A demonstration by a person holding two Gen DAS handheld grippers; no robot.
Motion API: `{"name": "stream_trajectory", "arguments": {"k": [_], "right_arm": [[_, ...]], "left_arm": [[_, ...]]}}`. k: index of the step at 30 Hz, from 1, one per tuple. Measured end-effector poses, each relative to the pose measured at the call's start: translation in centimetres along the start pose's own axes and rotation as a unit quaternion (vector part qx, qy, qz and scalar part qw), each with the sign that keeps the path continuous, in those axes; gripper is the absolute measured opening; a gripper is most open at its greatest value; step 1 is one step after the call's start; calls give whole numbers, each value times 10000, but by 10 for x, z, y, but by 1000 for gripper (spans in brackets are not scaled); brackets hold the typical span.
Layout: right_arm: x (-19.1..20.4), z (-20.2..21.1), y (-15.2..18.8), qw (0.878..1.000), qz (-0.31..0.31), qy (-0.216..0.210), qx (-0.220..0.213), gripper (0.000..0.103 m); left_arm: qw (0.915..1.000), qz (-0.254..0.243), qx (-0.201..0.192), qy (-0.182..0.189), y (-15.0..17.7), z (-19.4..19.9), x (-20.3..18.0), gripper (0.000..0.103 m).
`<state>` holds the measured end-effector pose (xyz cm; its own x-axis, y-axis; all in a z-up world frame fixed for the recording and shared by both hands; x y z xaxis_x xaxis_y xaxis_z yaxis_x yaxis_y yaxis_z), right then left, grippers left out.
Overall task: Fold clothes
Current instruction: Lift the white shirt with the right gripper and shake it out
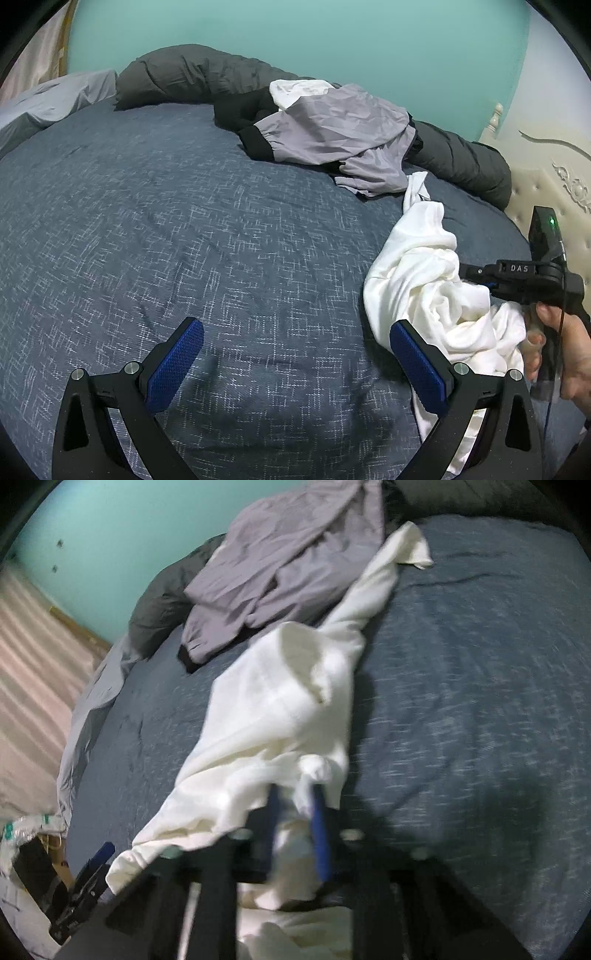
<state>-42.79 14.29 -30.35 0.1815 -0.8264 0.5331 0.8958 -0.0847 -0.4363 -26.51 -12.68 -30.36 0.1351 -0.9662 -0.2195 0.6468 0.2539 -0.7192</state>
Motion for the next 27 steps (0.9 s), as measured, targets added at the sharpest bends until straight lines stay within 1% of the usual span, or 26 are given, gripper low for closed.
{"name": "stream_trajectory", "arguments": {"k": [2,6,11,17,20,24,27], "right_arm": [[16,-1,4,9997,228,-112,-42,4],[52,1,16,9969,654,-423,-71,4],[82,-5,41,9930,969,-643,197,4],[97,-4,75,9876,1306,-738,468,4],[99,2,83,9870,1332,-758,481,4],[96,14,93,9889,1081,-939,403,4],[99,20,107,9868,1226,-971,415,4]], "left_arm": [[10000,2,-7,-4,0,0,0,103],[10000,15,-21,-8,0,1,2,103],[10000,39,-47,-21,-2,3,4,103],[9999,98,-62,-36,-3,4,8,103],[9999,117,-68,-35,-4,4,9,103],[9999,94,-59,-32,-4,3,7,103],[10000,69,-52,-30,-4,2,5,103]]}}
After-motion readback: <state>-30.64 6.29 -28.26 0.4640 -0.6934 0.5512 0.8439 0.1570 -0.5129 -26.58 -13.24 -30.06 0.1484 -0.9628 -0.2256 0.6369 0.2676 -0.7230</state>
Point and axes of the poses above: each gripper's, at about its wrist camera, not at the fingertips, and z roughly against the way its jaws point, x to its left, y to its underside, the point moved 7 cm from there along -z, roughly the way its jaws point, and after that the axes turned 4 degrees about -z, right-handed, at the moved point
